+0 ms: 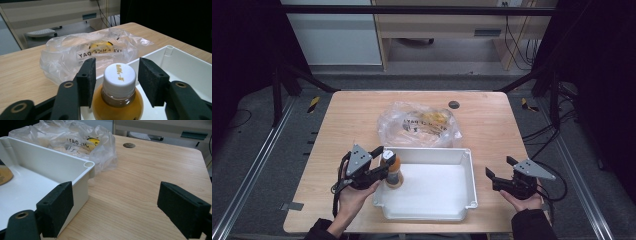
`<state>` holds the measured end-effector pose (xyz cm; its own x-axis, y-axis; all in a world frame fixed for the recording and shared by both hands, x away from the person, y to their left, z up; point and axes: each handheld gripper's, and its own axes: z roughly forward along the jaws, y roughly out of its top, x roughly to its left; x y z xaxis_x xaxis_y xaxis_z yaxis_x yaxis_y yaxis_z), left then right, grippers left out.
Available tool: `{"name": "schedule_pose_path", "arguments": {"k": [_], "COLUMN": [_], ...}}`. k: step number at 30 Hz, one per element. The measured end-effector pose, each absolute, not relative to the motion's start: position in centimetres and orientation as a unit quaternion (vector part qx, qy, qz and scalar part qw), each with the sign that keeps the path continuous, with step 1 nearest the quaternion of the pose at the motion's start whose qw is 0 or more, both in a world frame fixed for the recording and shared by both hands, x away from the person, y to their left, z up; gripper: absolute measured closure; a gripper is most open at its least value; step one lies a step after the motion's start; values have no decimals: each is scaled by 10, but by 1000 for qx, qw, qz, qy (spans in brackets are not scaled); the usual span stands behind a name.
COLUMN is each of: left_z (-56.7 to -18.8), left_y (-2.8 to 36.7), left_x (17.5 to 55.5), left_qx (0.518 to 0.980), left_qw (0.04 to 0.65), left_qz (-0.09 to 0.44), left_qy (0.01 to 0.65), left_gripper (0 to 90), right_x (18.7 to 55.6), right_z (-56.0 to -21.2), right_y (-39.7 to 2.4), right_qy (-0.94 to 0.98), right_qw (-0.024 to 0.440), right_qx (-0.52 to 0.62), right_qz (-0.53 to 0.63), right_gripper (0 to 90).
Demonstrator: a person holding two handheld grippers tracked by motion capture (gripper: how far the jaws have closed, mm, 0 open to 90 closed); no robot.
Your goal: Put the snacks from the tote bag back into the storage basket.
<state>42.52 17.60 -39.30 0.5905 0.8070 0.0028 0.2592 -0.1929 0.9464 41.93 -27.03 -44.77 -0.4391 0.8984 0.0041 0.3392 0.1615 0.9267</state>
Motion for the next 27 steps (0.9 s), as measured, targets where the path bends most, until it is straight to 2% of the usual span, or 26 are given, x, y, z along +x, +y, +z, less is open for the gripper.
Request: {"name": "schedule_pose_path", "arguments": {"k": [5,12,18,27], "left_z": [-391,-387,-389,-401], "left_y": [181,195,211,231], "left_x": [424,422,420,425], "left_qx": [729,729,729,726], "left_qw": [529,538,541,525], "left_qz": [249,245,246,258], "left_qy": [356,347,340,362], "left_gripper": [383,323,299,296], "right_x": [419,419,420,420], "right_z": [-448,-447,-448,-448], "right_y": [-270,-271,-271,-271], "right_qy": [703,702,702,703], "right_qw": [295,296,297,299], "right_qx": [441,442,442,442], "right_qz": [475,474,473,471], "right_gripper": [136,131,128,127]}}
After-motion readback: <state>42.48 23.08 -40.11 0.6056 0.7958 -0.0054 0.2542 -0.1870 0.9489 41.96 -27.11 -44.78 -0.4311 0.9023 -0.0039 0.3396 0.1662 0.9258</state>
